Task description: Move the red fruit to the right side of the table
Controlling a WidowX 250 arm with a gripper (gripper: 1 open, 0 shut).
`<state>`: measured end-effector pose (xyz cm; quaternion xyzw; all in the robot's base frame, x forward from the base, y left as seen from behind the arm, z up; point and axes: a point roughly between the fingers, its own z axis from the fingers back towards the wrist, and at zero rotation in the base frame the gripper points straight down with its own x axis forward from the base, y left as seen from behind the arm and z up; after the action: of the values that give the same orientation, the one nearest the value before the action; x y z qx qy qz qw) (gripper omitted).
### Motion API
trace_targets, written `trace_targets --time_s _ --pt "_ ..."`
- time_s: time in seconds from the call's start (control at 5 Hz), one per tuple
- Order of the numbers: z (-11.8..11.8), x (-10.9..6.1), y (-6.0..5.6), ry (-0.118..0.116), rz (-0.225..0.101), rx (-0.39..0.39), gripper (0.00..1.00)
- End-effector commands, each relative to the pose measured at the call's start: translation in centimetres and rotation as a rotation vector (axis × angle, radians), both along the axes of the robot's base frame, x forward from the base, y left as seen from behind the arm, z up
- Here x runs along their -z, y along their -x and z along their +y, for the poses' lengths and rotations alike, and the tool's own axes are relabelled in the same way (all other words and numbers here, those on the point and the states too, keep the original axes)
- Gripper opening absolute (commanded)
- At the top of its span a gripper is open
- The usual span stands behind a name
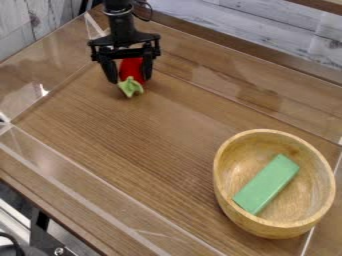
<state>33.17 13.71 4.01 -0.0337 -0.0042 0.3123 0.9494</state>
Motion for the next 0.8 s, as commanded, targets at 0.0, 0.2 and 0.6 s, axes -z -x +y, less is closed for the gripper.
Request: trace_targets --time_s 0.0,0.2,0.6 --pt "0.80 -1.68 -0.89 -0.019 -0.052 -0.021 1.00" --pt "0.77 -1.63 -0.92 -0.014 -0.050 -0.025 1.00" --pt "0.75 -1.55 -0.93 -0.002 -0.046 -0.032 1.00"
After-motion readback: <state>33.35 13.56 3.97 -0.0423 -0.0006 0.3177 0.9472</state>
